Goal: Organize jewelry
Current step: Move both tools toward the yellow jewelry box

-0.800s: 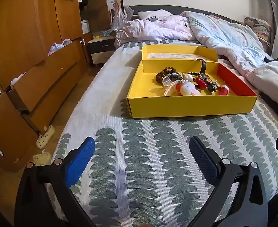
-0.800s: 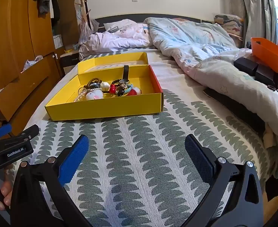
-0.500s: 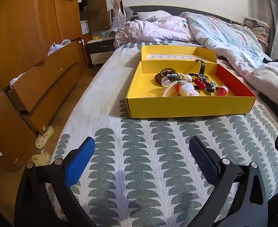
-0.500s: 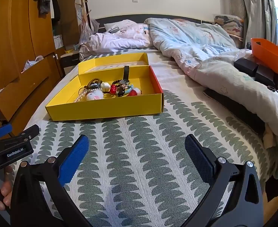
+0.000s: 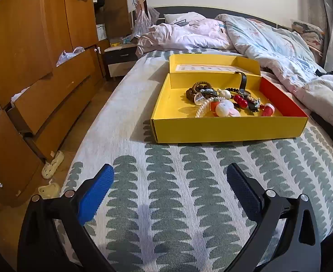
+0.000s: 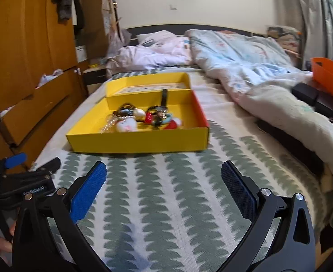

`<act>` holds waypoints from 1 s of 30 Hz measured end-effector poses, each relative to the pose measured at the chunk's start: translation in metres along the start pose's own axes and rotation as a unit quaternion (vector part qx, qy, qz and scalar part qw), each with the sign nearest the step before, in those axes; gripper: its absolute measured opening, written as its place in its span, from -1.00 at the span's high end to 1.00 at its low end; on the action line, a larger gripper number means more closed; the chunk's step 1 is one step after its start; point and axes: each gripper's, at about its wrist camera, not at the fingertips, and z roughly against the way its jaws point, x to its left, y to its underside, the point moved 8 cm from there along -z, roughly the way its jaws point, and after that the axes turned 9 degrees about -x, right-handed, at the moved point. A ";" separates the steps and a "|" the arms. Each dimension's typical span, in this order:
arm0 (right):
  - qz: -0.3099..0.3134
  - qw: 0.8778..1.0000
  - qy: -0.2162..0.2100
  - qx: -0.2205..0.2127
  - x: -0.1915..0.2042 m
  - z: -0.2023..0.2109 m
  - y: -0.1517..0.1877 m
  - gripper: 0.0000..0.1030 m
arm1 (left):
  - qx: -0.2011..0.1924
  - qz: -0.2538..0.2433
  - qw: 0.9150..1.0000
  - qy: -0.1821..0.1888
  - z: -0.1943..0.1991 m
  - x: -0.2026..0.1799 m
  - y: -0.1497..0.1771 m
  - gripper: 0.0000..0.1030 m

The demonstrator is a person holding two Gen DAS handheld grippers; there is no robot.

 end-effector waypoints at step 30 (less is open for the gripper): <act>-0.001 0.974 -0.016 0.228 0.002 -0.216 -0.086 -0.94 | 0.140 -0.030 0.990 0.019 -0.142 -0.046 -0.113 -0.92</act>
